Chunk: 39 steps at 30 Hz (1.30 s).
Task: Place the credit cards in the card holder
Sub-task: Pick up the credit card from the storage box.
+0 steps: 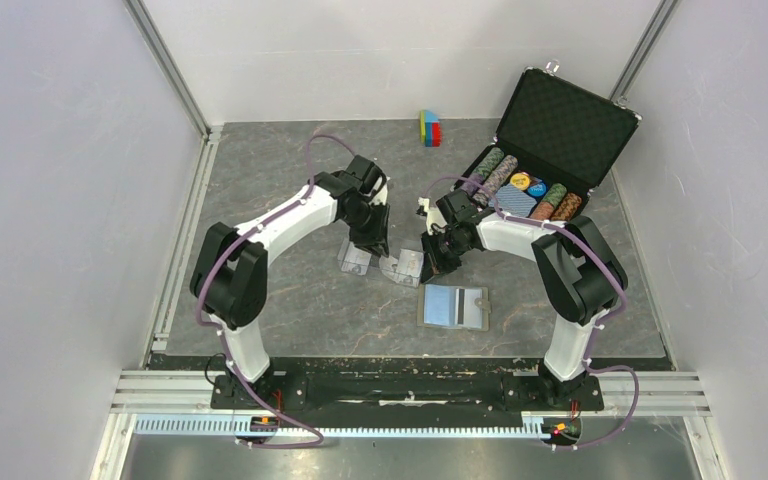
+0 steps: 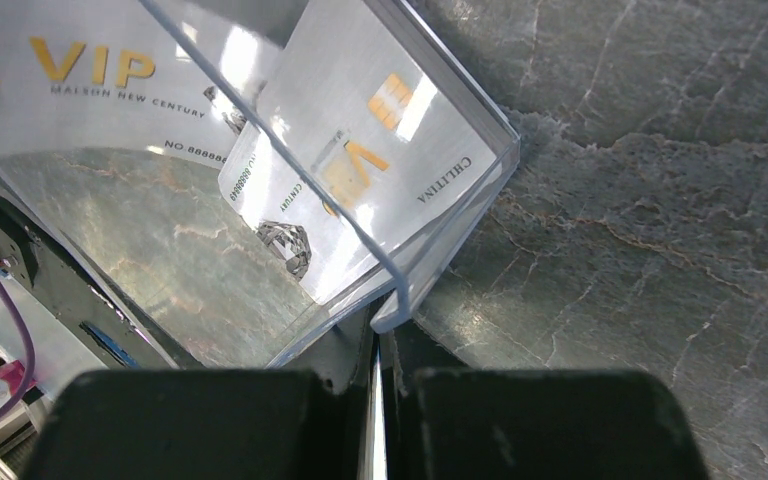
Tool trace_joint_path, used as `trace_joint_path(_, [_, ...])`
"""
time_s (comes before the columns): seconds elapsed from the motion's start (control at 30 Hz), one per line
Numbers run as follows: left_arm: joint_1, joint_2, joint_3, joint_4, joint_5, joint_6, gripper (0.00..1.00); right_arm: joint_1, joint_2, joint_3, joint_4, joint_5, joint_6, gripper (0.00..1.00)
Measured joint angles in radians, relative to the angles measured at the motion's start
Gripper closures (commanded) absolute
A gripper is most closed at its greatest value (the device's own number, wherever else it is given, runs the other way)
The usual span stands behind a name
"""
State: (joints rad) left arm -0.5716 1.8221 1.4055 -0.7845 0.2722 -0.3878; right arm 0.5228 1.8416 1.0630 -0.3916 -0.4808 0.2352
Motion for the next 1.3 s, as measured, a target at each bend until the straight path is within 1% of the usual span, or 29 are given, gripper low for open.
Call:
trace_joint_path(0.13, [-0.022, 0.0, 0.021, 0.019, 0.06, -0.002, 0.72, 0.0, 0.0, 0.0, 0.0, 0.0, 0.0, 1.0])
trace_joint_path(0.23, [-0.05, 0.003, 0.028, 0.062, 0.103, -0.004, 0.72, 0.0, 0.0, -0.001, 0.01, -0.003, 0.0, 1.0])
trace_joint_path(0.37, [-0.078, 0.048, 0.025, 0.087, 0.101, -0.004, 0.72, 0.014, 0.001, -0.002, 0.041, -0.022, 0.001, 1.0])
trace_joint_path(0.5, [-0.077, 0.082, 0.014, 0.08, 0.077, -0.004, 0.71, 0.019, 0.002, -0.002, 0.047, -0.03, 0.008, 1.0])
trace_joint_path(0.7, [-0.076, 0.09, 0.014, 0.075, 0.037, -0.004, 0.57, 0.018, 0.002, -0.003, 0.056, -0.038, 0.008, 1.0])
trace_joint_path(0.83, [-0.075, 0.09, 0.014, 0.075, 0.018, -0.004, 0.54, 0.018, 0.002, -0.003, 0.058, -0.037, 0.007, 1.0])
trace_joint_path(1.03, [-0.042, 0.079, 0.002, 0.089, 0.028, -0.004, 0.51, 0.018, -0.005, -0.003, 0.058, -0.031, -0.001, 1.0])
trace_joint_path(1.3, [0.069, 0.061, -0.058, 0.111, 0.048, -0.004, 0.48, 0.018, -0.098, -0.013, 0.058, 0.018, -0.03, 1.0])
